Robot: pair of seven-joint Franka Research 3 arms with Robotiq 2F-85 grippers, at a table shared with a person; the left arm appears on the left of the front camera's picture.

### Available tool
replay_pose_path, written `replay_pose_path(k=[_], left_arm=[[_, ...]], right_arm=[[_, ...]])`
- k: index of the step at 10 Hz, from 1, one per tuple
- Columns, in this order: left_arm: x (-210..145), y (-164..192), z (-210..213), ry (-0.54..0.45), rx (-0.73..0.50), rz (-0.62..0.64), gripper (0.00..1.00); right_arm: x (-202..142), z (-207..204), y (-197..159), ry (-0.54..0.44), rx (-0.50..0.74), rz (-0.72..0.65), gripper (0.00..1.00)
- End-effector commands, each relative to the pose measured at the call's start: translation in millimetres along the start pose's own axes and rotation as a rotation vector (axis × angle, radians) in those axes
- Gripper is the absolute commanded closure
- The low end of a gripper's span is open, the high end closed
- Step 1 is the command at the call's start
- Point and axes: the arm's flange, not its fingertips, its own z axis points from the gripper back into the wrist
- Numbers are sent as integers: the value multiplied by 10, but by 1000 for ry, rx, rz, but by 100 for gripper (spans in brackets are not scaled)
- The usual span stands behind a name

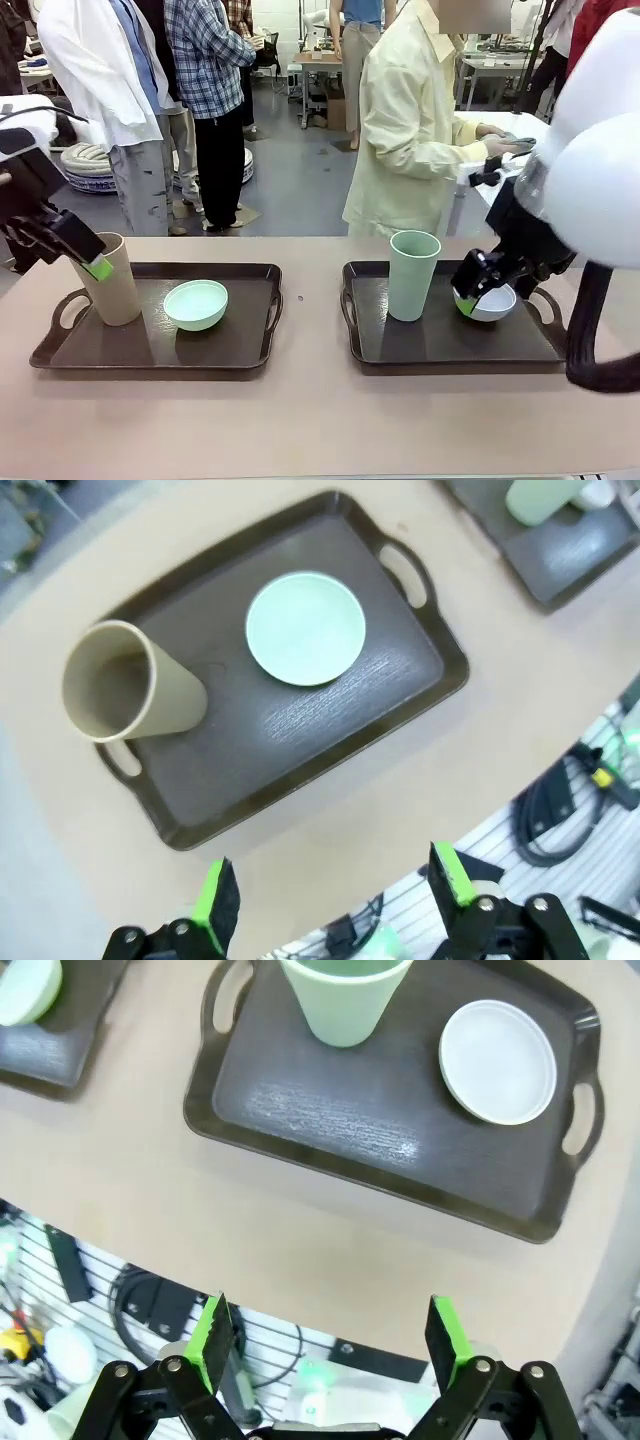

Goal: Set up a tray with a mat and arrange the tableware.
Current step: Pick up the Picnic Bowl and Reusable plastic cup from the Handle tray in front of the human's position and hold them in the air.

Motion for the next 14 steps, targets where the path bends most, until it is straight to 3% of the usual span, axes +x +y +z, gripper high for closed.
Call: replay_pose_path(k=[1, 5, 7, 9, 10, 13, 14], left_arm=[[-293, 465, -330, -29, -173, 91, 0], [-478, 1319, -93, -185, -488, 151, 0], [-765, 1796, 27, -305, -606, 252, 0], [-901, 2195, 1, -352, -708, 360, 0], [-911, 2276, -43, -350, -734, 392, 0], [-700, 2041, -101, -297, -684, 377, 0], [-896, 2208, -89, -325, -723, 419, 0]], right_arm=[[-654, -563, -699, -58, 201, -85, 0], [-963, -379, -1706, -222, 451, -255, 0], [-1225, -344, -2126, -299, 581, -316, 0], [-1371, -415, -2443, -334, 663, -400, 0], [-1397, -449, -2527, -347, 690, -414, 0], [-1305, -405, -2483, -383, 680, -403, 0], [-1241, -130, -2998, -342, 686, -435, 0]])
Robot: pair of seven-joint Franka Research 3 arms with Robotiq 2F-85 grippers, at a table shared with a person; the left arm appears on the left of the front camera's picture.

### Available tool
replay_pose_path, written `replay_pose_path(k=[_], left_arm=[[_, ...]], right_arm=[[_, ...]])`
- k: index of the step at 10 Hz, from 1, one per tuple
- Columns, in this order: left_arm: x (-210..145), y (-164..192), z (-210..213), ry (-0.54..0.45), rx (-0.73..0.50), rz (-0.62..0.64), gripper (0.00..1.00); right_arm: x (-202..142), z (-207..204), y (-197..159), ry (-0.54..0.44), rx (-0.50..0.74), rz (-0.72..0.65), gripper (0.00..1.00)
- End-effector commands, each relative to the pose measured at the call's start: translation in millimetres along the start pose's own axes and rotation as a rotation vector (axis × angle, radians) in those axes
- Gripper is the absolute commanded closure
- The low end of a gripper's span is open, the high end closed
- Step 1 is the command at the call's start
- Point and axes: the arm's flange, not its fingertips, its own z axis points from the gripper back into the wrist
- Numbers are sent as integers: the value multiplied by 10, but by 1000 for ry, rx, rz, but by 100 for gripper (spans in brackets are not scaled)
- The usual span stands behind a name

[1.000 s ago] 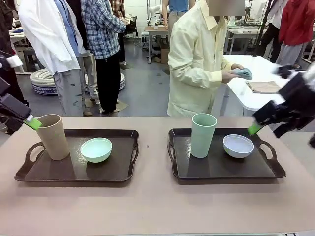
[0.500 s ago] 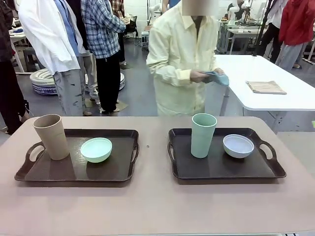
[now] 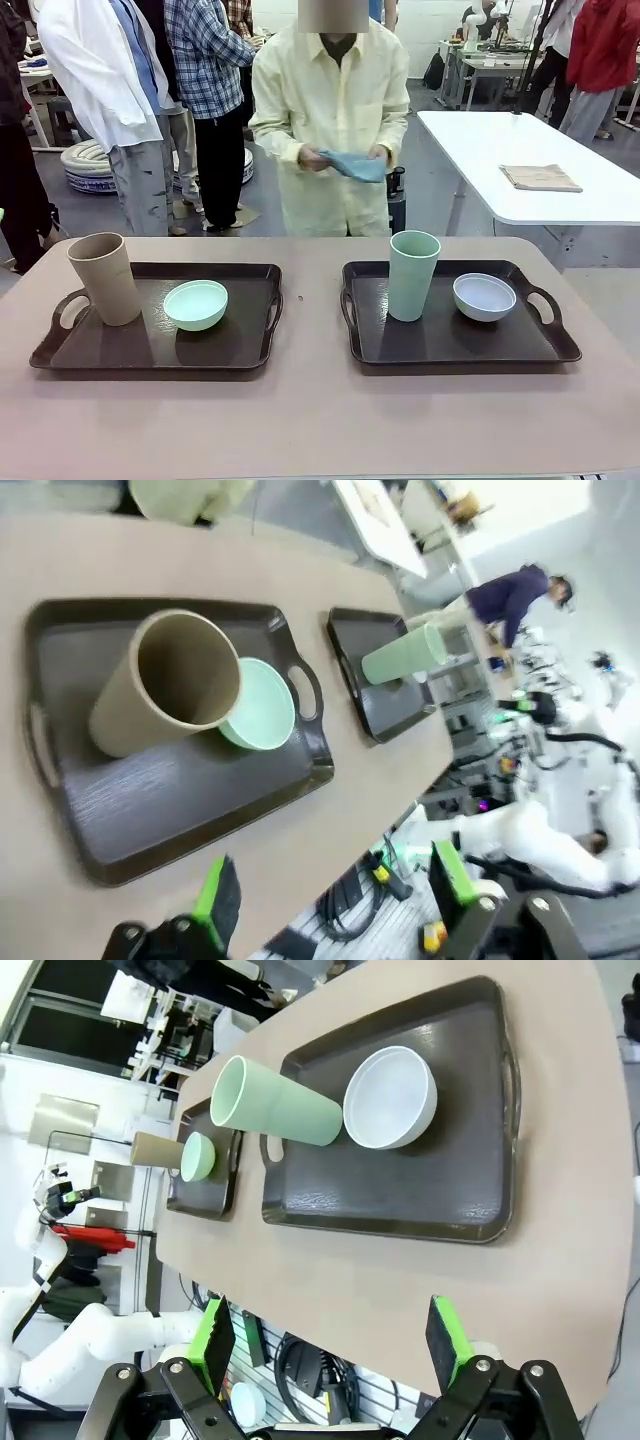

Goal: Set up a tray with a mat and arrange the tableware.
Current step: Pick up the Picnic Bowl and Reusable plastic cup from the Handle tray in front of the human's position and hold them in the air.

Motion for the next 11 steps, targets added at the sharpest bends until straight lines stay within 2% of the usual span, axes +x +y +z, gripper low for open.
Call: replay_pose_path(k=[1, 11], left_arm=[[-80, 86, 173, -31, -18, -4, 0], [-80, 86, 173, -31, -18, -4, 0]], right_arm=[[-35, 56, -28, -1, -2, -3, 0], [-35, 56, -28, -1, -2, -3, 0]])
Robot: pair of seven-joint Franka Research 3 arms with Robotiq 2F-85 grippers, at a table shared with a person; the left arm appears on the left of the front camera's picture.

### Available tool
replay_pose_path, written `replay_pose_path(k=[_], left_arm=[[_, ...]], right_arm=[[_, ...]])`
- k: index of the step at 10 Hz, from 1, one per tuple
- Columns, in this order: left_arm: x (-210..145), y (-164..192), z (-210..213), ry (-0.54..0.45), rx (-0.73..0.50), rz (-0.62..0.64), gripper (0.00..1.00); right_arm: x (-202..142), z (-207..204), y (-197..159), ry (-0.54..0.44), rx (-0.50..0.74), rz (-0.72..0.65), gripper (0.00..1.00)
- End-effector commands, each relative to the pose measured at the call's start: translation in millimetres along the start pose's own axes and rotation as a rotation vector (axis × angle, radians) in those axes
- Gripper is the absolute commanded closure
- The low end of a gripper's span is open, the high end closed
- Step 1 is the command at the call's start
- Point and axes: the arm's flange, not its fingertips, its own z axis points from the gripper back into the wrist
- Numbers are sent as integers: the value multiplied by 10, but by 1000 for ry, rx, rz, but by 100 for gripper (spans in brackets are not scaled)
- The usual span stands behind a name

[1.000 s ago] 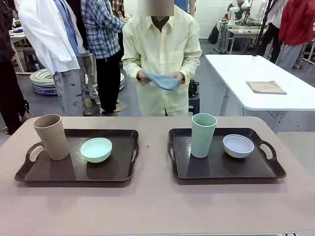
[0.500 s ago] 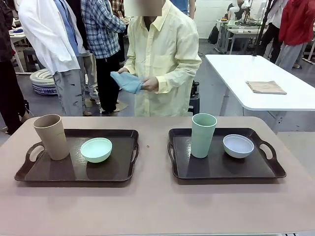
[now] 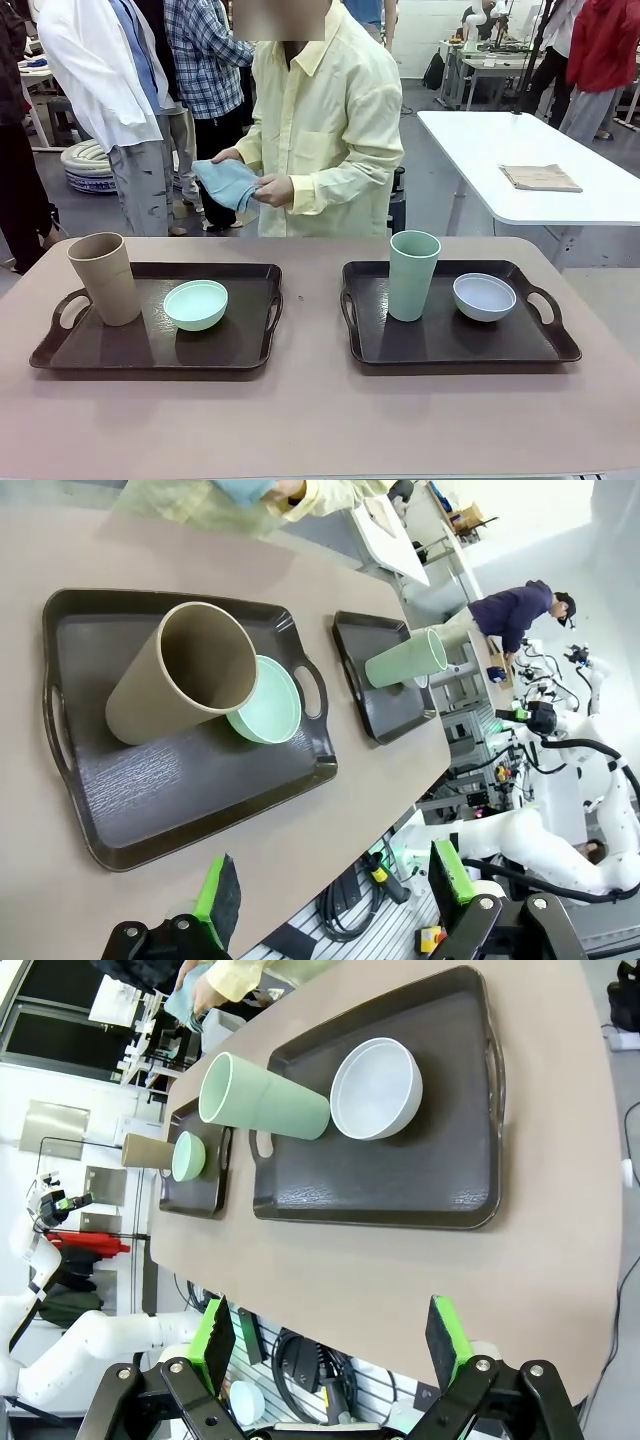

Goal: Set up a tray with a mat and arrange the tableware.
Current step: Pick up the Picnic Bowl and Reusable plastic cup from the Handle tray in front of the human's position and hold them in the air.

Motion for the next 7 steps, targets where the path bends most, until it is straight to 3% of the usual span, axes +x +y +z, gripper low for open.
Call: replay_pose_path(k=[1, 7], left_arm=[[20, 17, 12, -10, -19, -21, 0], [20, 17, 12, -10, -19, -21, 0]], right_arm=[[15, 9, -25, -7, 23, 18, 0], [15, 9, -25, -7, 23, 18, 0]])
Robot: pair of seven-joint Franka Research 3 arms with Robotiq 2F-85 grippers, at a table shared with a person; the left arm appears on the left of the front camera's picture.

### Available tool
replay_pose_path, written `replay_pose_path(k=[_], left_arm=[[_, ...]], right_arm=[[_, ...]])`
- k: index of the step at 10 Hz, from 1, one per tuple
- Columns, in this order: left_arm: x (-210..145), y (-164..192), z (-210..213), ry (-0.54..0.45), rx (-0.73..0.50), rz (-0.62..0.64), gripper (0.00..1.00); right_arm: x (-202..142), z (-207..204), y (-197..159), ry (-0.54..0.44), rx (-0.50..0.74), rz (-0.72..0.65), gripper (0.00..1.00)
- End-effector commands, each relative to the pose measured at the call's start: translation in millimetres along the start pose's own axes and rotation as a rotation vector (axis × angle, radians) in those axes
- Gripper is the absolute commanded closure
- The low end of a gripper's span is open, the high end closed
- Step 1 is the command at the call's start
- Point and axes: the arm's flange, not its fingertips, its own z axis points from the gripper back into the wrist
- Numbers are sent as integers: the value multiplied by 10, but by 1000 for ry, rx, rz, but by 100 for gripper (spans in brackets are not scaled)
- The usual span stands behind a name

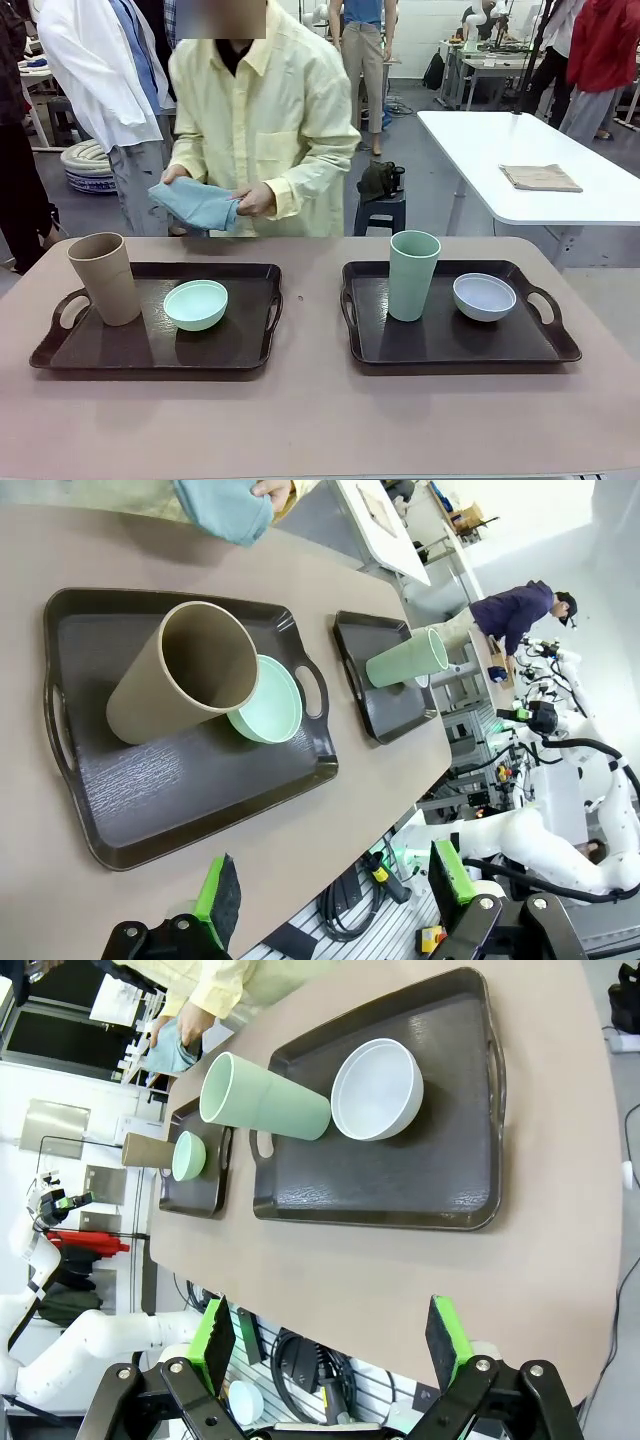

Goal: Set up a tray with a mat and arrange the tableware.
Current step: Pick up the Picnic Bowl and Reusable plastic cup from the Handle tray in front of the human's position and hold them in the air.

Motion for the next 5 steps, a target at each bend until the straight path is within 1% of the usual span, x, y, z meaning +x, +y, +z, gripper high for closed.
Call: replay_pose_path(k=[1, 5], left_arm=[[23, 18, 9, -11, -21, -20, 0], [23, 18, 9, -11, -21, -20, 0]], right_arm=[[16, 8, -24, -6, 23, 12, 0], [16, 8, -24, -6, 23, 12, 0]])
